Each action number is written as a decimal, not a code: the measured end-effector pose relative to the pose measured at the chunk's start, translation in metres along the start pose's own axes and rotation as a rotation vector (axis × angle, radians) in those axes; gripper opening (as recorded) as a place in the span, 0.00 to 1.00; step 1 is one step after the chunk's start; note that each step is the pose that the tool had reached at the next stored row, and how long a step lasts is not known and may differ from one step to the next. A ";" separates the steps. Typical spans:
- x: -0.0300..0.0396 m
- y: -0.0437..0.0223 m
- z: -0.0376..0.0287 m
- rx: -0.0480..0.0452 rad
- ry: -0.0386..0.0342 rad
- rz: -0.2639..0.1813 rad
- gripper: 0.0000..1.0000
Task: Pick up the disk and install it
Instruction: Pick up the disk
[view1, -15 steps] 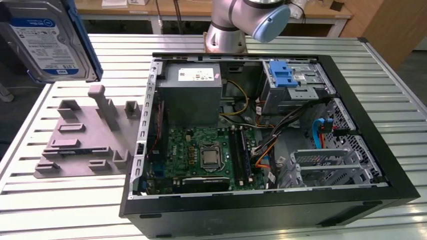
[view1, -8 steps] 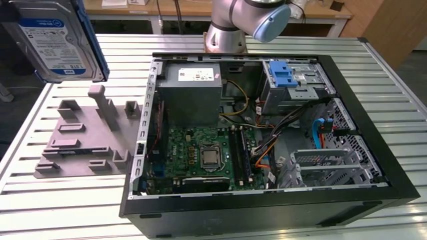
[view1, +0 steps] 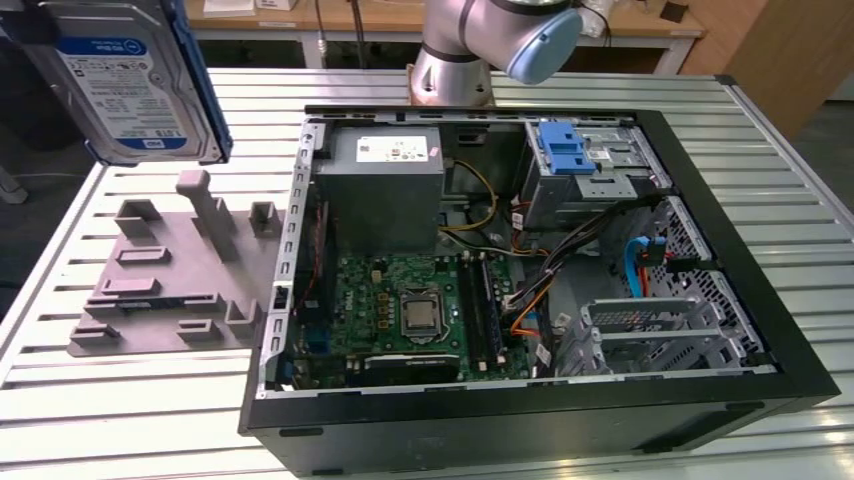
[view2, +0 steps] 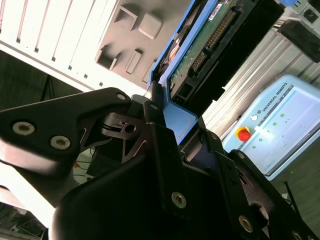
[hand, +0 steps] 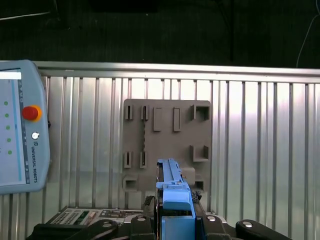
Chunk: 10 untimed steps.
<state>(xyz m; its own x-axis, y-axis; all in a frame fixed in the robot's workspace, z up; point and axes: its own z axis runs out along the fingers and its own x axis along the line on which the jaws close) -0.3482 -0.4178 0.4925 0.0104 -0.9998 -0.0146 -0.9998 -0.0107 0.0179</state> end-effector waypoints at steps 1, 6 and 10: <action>0.0000 -0.0014 0.0000 0.0000 0.0000 0.000 0.36; 0.0001 -0.0083 -0.0001 -0.0001 0.0000 0.000 0.36; 0.0002 -0.0139 -0.0001 0.0000 0.0000 0.000 0.36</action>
<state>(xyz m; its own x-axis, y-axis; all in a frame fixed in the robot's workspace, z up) -0.3343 -0.4178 0.4924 0.0104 -0.9998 -0.0146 -0.9998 -0.0106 0.0179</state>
